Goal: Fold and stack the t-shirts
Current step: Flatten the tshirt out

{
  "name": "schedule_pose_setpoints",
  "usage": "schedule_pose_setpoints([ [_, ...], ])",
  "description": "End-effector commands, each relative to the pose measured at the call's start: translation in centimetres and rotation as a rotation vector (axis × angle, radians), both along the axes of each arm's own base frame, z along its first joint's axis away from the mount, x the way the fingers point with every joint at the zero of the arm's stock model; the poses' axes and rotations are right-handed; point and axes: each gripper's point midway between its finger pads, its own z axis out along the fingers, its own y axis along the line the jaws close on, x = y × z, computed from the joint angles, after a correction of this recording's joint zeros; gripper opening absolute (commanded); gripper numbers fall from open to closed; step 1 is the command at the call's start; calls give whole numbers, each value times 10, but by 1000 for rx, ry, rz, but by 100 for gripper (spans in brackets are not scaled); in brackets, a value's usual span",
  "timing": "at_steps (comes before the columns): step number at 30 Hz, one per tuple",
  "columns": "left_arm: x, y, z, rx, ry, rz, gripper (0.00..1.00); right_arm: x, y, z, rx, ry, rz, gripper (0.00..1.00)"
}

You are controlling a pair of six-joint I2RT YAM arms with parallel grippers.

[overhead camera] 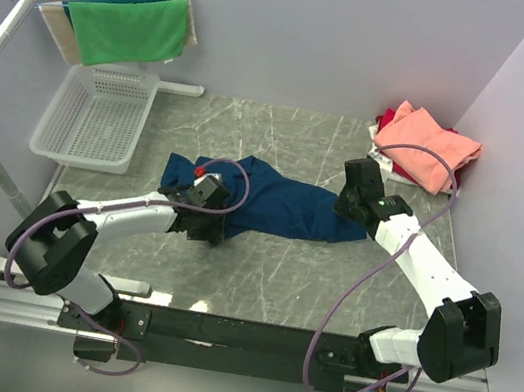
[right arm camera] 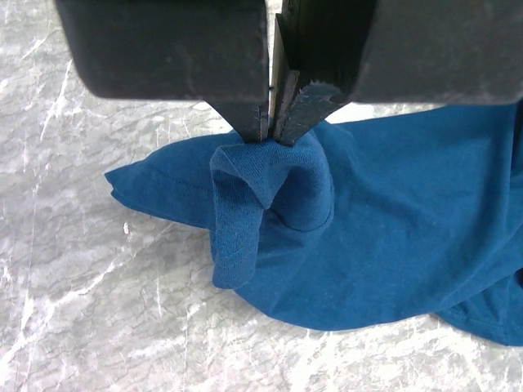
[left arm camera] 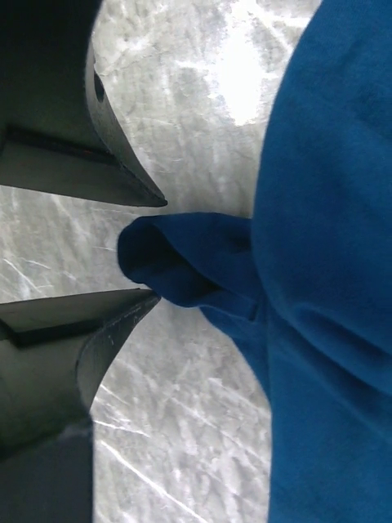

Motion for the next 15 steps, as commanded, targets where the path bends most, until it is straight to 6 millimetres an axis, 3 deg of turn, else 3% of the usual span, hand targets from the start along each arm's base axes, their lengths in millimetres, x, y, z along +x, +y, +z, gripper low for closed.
schedule_pose_setpoints([
  [1,15,-9,2,-18,-39,26,45,16,1,23,12,-68,-7,0],
  [3,14,-10,0,-15,-33,27,40,16,0,24,9,-70,-6,0],
  [9,13,2,15,21,-50,49,3,15,-3,23,3,-66,-16,0],
  [12,15,16,35,72,-80,82,1,15,-5,23,4,-67,-29,0],
  [13,20,16,53,58,-119,93,1,15,-7,25,4,-70,-40,0],
  [15,19,33,71,114,-150,129,1,16,-12,30,5,-79,-61,0],
])
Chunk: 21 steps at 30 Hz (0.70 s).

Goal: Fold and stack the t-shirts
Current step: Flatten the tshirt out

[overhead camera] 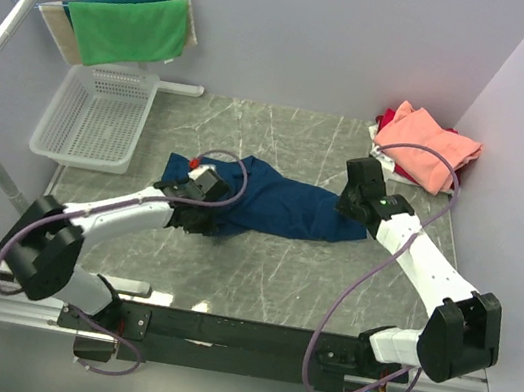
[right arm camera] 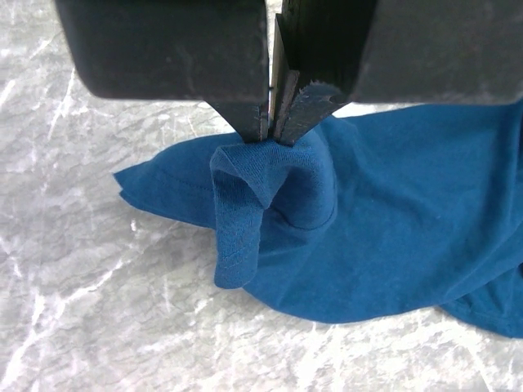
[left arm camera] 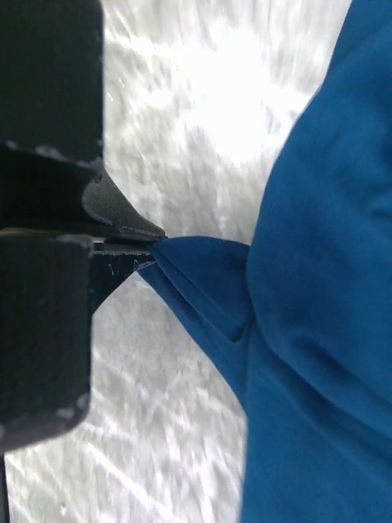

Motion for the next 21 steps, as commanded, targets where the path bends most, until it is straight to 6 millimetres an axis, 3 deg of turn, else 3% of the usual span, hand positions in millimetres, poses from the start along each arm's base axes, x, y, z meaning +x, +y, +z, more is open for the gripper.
schedule_pose_setpoints([
  [1,19,19,85,21,-184,79,1,14,-12,34,12,-88,-70,0],
  [3,25,36,118,68,-263,129,1,18,-21,47,15,-116,-104,0],
  [4,26,45,152,67,-318,155,1,18,-26,56,20,-138,-116,0],
  [6,33,68,193,113,-430,232,1,23,-36,72,25,-181,-156,0],
  [7,31,79,229,92,-494,267,1,24,-39,80,31,-201,-167,0],
  [9,32,104,266,123,-587,343,1,29,-49,95,34,-241,-205,0],
  [10,28,114,298,84,-655,380,1,30,-50,101,41,-257,-213,0],
  [13,18,145,349,72,-783,467,1,37,-54,119,64,-302,-233,0],
  [16,9,163,385,67,-881,504,1,42,-53,137,83,-342,-236,0],
  [21,-3,178,406,65,-939,519,1,43,-49,168,117,-409,-214,0],
])
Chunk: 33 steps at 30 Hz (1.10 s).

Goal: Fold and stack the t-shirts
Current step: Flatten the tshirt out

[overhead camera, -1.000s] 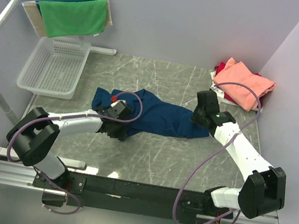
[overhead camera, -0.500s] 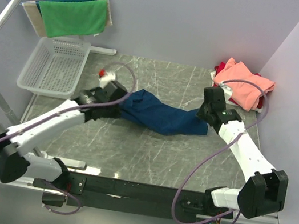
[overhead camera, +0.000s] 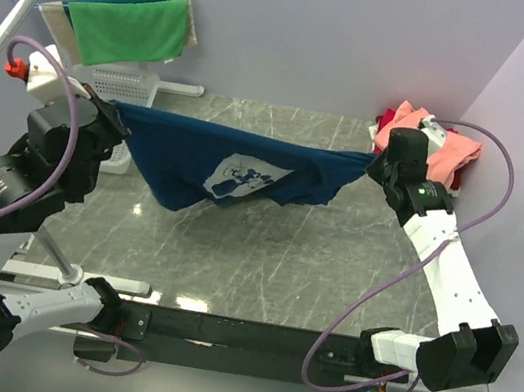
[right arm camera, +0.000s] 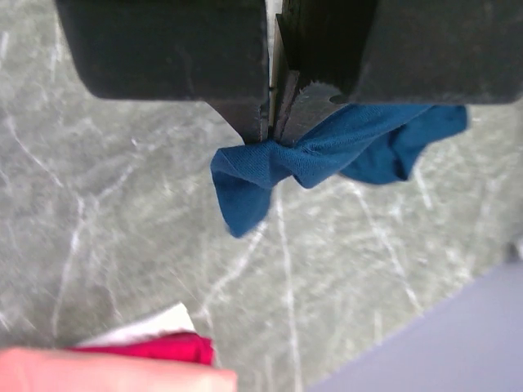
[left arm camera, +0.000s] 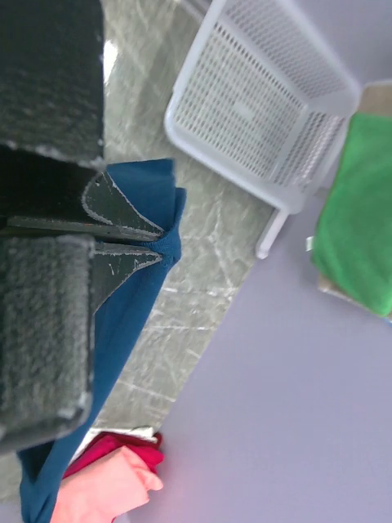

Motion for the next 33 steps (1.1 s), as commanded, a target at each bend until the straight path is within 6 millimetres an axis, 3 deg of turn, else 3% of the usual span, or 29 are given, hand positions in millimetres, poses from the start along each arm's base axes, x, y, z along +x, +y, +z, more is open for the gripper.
schedule_pose_setpoints([
  [1,-5,21,12,85,-21,71,1,2,-5,53,30,-145,-15,0],
  [8,1,20,36,115,-72,70,1,-11,10,125,62,-337,119,0],
  [12,18,12,43,137,-86,90,1,-22,13,169,66,-440,162,0],
  [15,30,11,46,147,-95,124,1,-37,11,200,66,-527,180,0],
  [21,39,23,77,110,-185,188,1,-75,-3,261,27,-705,174,0],
  [25,33,26,99,89,-261,173,1,-101,-12,281,16,-784,162,0],
  [33,9,32,101,66,-288,114,1,-166,-20,303,29,-905,204,0],
])
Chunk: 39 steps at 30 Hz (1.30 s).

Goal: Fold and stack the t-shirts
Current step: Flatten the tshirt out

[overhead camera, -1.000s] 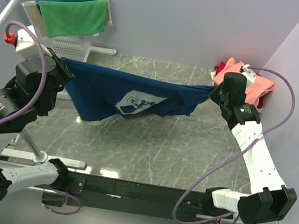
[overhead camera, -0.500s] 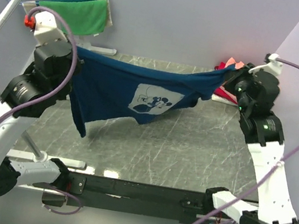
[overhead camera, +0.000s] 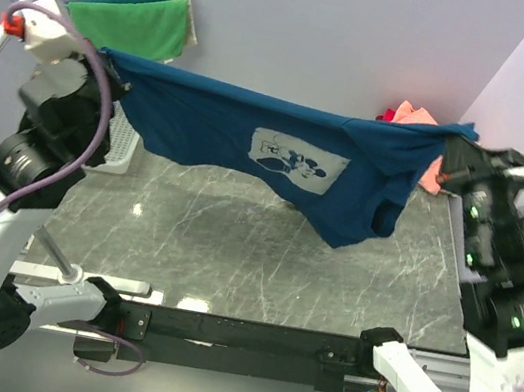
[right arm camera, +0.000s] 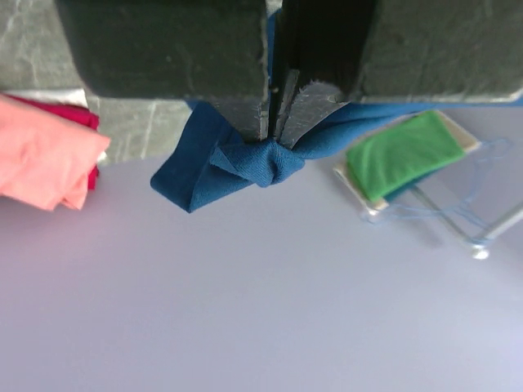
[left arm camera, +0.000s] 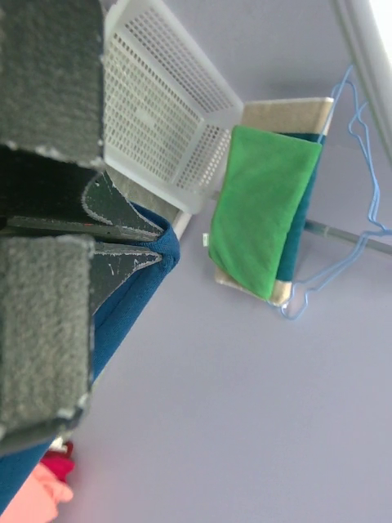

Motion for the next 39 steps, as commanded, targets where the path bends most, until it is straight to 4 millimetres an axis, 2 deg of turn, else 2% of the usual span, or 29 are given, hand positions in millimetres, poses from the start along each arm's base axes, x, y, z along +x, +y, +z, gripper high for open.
schedule_pose_setpoints([
  [1,-30,16,24,-42,-87,-24,1,-41,-7,33,-1,-136,17,0],
  [5,-52,27,34,-64,-136,-41,1,-69,-9,43,15,-193,46,0],
  [8,-57,29,48,-73,-206,-51,2,-72,-6,46,32,-216,68,0],
  [10,-51,28,49,-42,-211,-31,4,-65,-4,45,39,-218,67,0],
  [12,-30,19,44,-14,-184,-11,4,-42,-3,37,39,-181,43,0],
  [13,-20,13,38,0,-161,-10,4,-28,-2,26,41,-144,28,0],
  [14,3,-1,21,35,-103,-17,4,-4,1,12,41,-86,18,0],
  [16,29,-22,-3,52,-34,-50,4,29,4,-19,43,10,-15,0],
  [17,55,-37,-35,86,48,-63,4,54,9,-40,60,79,-19,0],
  [19,83,-56,-80,63,150,-128,2,85,16,-85,79,191,-34,0],
  [20,105,-68,-125,84,254,-143,1,107,21,-109,87,248,-38,0],
  [21,114,-72,-150,81,306,-143,1,120,24,-142,88,317,-48,0],
  [22,123,-70,-183,68,365,-123,1,138,31,-170,102,384,-44,0],
  [23,135,-75,-215,67,436,-129,1,148,35,-187,112,415,-42,0],
  [25,146,-64,-251,30,502,-85,1,170,45,-237,116,533,-31,0],
  [26,152,-64,-271,27,544,-87,1,177,49,-250,115,563,-24,0],
  [27,156,-59,-281,18,559,-71,1,184,53,-259,114,586,-14,0],
  [28,162,-52,-291,9,566,-57,1,195,59,-283,105,647,-5,0],
  [29,167,-49,-308,10,606,-47,1,200,63,-294,100,679,5,0],
  [30,171,-47,-316,8,620,-39,1,207,68,-294,96,683,22,0],
  [31,175,-39,-321,3,629,-17,1,216,71,-314,88,733,21,0],
  [32,178,-35,-338,6,670,2,1,221,72,-321,81,756,19,0],
  [33,181,-32,-344,2,683,15,1,229,73,-318,79,753,23,0],
  [34,185,-24,-345,-5,687,40,1,236,75,-333,71,789,17,0],
  [35,185,-20,-357,-2,719,59,1,240,76,-337,65,799,18,0],
  [36,188,-18,-359,-12,718,64,1,247,78,-333,62,793,24,0],
  [37,190,-15,-360,-18,718,69,1,253,78,-347,52,823,20,0],
  [38,191,-13,-363,-22,720,73,1,256,79,-351,45,839,25,0],
  [39,193,-12,-363,-21,719,71,1,263,84,-346,46,835,49,3],
])
